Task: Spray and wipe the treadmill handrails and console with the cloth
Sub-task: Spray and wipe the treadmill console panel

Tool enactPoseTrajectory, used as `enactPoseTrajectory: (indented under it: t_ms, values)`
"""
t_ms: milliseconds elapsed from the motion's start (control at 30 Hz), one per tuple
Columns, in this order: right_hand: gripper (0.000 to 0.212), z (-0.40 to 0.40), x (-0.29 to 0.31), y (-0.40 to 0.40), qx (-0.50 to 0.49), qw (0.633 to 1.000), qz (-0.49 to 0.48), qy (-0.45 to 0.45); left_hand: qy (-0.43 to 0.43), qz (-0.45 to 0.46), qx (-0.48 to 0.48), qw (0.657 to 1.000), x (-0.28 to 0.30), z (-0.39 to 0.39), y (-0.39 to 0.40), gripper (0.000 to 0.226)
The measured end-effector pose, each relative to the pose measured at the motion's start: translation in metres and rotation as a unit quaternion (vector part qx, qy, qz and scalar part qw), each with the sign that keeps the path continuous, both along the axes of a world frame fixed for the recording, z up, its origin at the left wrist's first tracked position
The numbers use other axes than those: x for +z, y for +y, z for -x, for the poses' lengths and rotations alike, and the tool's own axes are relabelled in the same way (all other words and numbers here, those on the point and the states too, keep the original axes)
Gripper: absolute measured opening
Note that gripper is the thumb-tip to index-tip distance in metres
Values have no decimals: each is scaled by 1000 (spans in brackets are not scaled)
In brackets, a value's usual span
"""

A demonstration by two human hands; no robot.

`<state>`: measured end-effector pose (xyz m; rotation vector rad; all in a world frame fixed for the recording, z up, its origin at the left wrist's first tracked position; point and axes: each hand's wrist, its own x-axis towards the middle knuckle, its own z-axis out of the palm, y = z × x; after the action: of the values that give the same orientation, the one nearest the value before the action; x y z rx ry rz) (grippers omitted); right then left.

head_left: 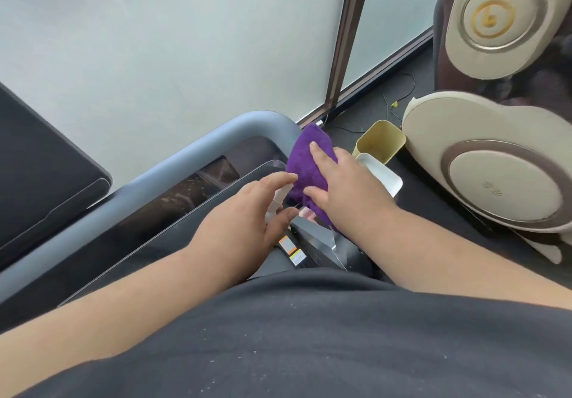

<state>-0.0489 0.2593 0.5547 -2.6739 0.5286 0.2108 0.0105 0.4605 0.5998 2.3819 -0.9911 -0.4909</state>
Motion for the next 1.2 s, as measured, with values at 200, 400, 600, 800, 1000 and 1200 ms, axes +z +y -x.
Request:
enactPoseTrajectory:
  t_ms: [200,400,600,800,1000,1200]
  values:
    - [74,69,-2,2,-41,999,-9,1,-58,-29,-63,996,28,-3,-15,45]
    - [62,93,9,10,-93,996,-7,2,-68,-24,-77,994,36,-15,-27,54]
    - [54,91,60,68,-229,943,-131,-204,29,28,-86,996,42,-23,1,50]
    - [54,88,89,158,-234,905,-204,-292,151,118,-103,976,68,-20,47,34]
    - [44,113,87,205,-285,674,-601,-321,161,126,-258,944,87,-17,89,22]
    - [78,165,91,209,-222,697,-640,-236,126,84,-387,910,109,6,98,22]
